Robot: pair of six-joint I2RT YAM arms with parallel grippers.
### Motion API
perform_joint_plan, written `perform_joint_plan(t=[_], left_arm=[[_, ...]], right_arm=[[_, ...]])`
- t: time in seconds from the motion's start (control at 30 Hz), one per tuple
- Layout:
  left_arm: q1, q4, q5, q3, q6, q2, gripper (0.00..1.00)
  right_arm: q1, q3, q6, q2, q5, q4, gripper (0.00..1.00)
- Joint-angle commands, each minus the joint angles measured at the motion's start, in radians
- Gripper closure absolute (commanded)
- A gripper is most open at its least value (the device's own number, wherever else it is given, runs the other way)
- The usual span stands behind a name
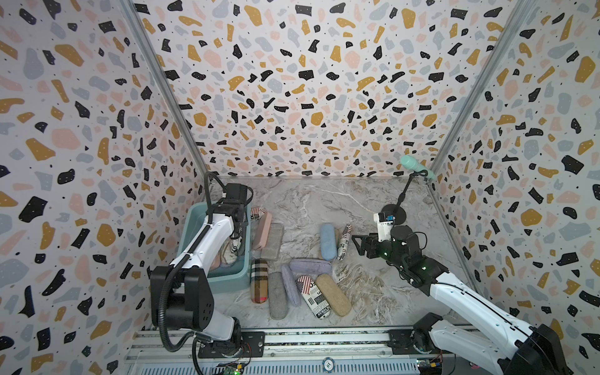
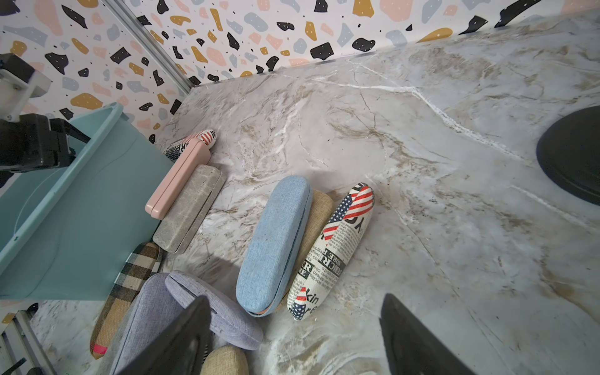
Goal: Put the glasses cases into the storage boxes
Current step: Place the glasses case in the storage box, then pick up the glasses case at the center of the board.
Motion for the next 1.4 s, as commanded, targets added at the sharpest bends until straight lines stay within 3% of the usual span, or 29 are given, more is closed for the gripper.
perform_joint_plan(t=[0.0,0.13,0.3,0.53,0.7,0.8,1.0,1.2,1.37], left_arm=[[-0.009,0.026,0.115,0.064,-0.010,-0.073,0.40],[-0.029,0.136,0.265,0.090,-0.049,-0.177,0.41],[-0.049,0.565,0.460,-0.049,-0.175,-0.340,0.44],[-0.049,0.938,0.618,-0.111,-0.365,-0.307,0.37],[-0.049,0.931,0.722,-0.045,-0.420,-0.180,0.25],[-0.061,0.982,0.779,-0.081,-0.433,-0.154,0.23],[-0.096,1.037,0.794,-0.173,-0.462,-0.144,0.23],[-0.118,1.018,0.757,-0.216,-0.456,-0.161,0.24],[-0.134,0.998,0.765,-0.209,-0.440,-0.157,0.24]], right_arm=[[-0.005,0.008,0.010,-0.021,0.007,-0.025,0.16],[-0.005,0.001,0.012,-0.011,0.008,-0.030,0.17],[-0.005,-0.001,0.041,0.021,0.033,-0.046,0.17],[-0.005,0.014,0.077,0.104,0.046,-0.074,0.19],[-0.007,0.041,0.108,0.184,0.014,-0.068,0.16],[-0.006,0.067,0.121,0.241,-0.006,-0.066,0.15],[-0.010,0.095,0.165,0.341,-0.015,-0.015,0.15],[-0.007,0.132,0.210,0.457,-0.044,0.028,0.24],[0.003,0.158,0.217,0.507,-0.048,0.021,0.26]])
